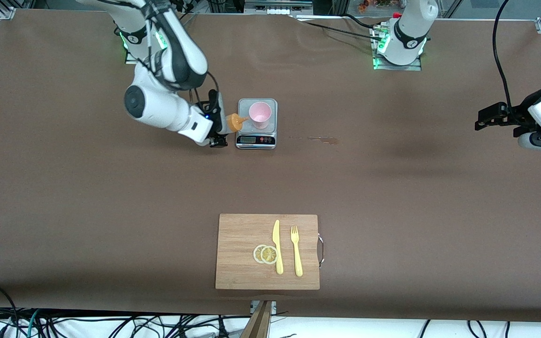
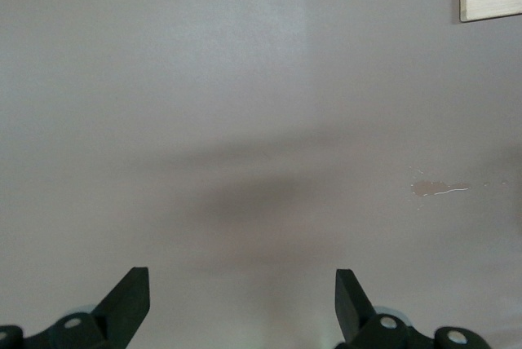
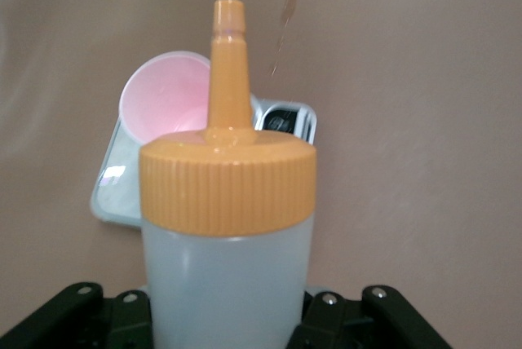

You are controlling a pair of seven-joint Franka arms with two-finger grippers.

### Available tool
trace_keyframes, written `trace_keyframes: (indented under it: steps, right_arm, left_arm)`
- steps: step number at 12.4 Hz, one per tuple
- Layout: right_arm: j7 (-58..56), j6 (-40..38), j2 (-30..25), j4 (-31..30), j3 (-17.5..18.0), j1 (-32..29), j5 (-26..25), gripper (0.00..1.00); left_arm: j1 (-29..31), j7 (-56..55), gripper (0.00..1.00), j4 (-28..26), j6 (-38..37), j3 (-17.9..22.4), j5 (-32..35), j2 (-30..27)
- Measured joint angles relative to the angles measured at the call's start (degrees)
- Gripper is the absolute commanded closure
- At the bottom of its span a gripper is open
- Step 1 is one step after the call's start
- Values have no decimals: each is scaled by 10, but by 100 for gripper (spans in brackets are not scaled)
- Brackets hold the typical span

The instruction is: Add sauce to pink cup with both arms

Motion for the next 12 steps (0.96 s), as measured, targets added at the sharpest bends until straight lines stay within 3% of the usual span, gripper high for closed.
trace_keyframes:
  steps: [2,7,12]
  right_arm:
    - [132,-1,-12,-4,1,29,-110,89]
    - [352,-18,-16,-11,3,95,-277,89]
    - [451,-60,-16,-12,21,112,-374,89]
  left_arm:
    - [-1,0,0,5,-3,-6,0,1]
    - [0,0,0,17,-4,-7,0,6]
    - [-1,0,0,38,-12,-8,0,22]
